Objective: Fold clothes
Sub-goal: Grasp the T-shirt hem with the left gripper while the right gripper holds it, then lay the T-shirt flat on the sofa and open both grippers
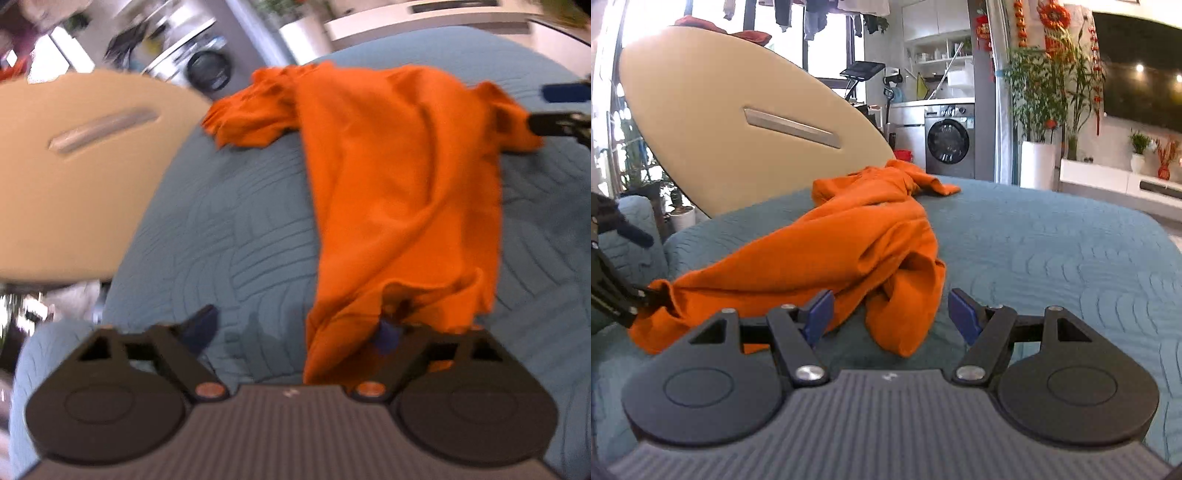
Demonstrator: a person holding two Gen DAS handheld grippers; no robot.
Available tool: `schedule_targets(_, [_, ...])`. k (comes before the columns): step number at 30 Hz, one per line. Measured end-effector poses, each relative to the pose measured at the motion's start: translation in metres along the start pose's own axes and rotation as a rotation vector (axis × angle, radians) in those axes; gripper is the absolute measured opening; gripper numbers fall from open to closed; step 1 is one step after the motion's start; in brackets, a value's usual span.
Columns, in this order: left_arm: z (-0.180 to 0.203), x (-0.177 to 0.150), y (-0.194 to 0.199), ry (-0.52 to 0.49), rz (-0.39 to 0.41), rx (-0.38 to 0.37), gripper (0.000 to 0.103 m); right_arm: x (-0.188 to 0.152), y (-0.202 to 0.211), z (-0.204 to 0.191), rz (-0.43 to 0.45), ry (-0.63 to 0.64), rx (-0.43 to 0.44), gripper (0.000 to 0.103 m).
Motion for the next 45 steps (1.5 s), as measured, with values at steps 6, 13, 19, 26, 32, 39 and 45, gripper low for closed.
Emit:
schedule_targets(6, [-0.001,0.002,-0.004,0.094,-0.011,-0.045,0.017,0.003,-0.030,0.019,-0.061,-0.098,0.000,0.071])
schedule_targets(13, [-0.014,0.003,0.012,0.153,0.039,-0.038,0.008,0.002,-0.036,0.010,-0.101,-0.007,0.068,0.058])
schedule_targets(19, [-0.036,0.007,0.034,0.226,0.118,0.007,0.007,0.001,-0.040,0.008,-0.127,-0.002,0.101,0.014])
schedule_targets(26, [-0.063,0.016,0.080,0.334,0.264,0.123,0.006,0.008,-0.019,0.018,-0.065,0.015,0.071,0.010])
schedule_targets(32, [-0.075,0.022,0.117,0.442,0.352,0.063,0.006,0.045,0.062,0.062,0.163,-0.048,-0.090,0.009])
schedule_targets(39, [-0.065,0.019,0.130,0.409,0.321,-0.067,0.006,0.043,0.152,0.084,0.224,-0.078,-0.211,0.008])
schedule_targets(45, [-0.061,-0.012,0.127,0.263,0.156,-0.153,0.007,0.009,0.200,0.067,0.048,0.069,-0.282,0.005])
Point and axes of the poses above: each gripper's, at about its wrist camera, not at the fingertips, and y roughly against the way its jaws point, z to its right, x to its top, the point moved 1 cm from there along -y, roughly the way its jaws point
